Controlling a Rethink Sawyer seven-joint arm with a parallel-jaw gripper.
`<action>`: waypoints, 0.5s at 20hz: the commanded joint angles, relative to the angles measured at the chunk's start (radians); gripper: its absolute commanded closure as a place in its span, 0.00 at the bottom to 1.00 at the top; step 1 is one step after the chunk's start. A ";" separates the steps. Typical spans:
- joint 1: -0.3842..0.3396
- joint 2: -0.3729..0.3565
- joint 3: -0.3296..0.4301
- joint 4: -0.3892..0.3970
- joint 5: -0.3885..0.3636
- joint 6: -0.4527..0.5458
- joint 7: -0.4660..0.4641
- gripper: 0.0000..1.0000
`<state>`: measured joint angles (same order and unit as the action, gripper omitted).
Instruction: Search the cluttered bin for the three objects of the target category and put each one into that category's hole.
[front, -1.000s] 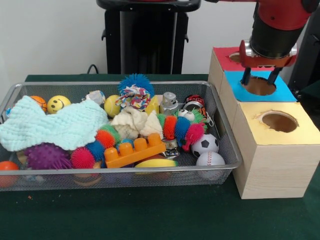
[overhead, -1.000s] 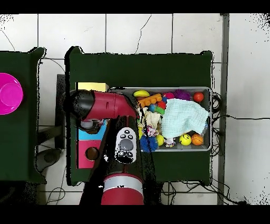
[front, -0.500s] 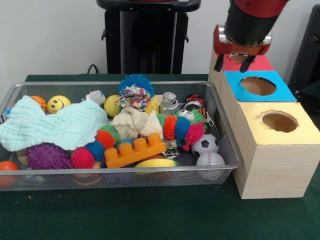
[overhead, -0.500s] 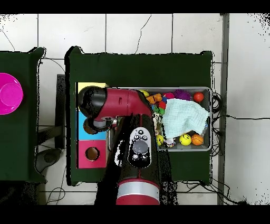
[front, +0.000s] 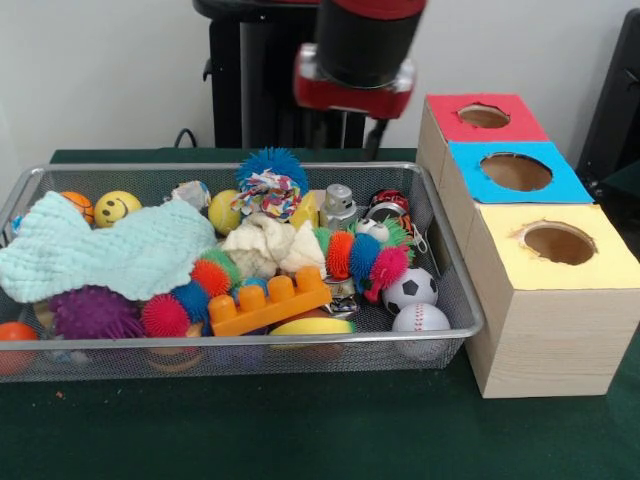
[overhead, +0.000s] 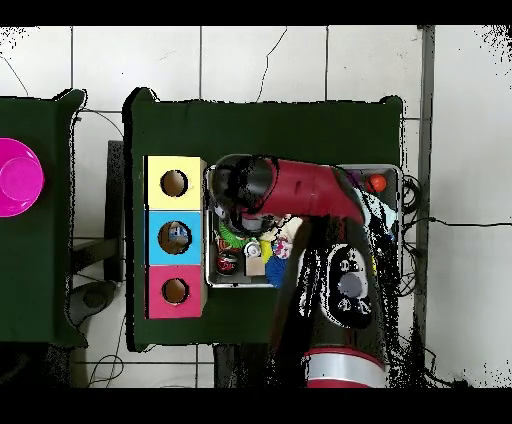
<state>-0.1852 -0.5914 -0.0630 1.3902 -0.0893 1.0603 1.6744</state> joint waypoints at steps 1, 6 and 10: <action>-0.088 0.033 0.112 0.035 -0.100 -0.145 -0.265 0.00; -0.170 0.058 0.170 0.022 -0.172 -0.177 -0.308 0.00; -0.220 0.090 0.210 0.000 -0.230 -0.198 -0.330 0.00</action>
<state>-0.3915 -0.5625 0.0132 1.3895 -0.2480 0.8762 1.6674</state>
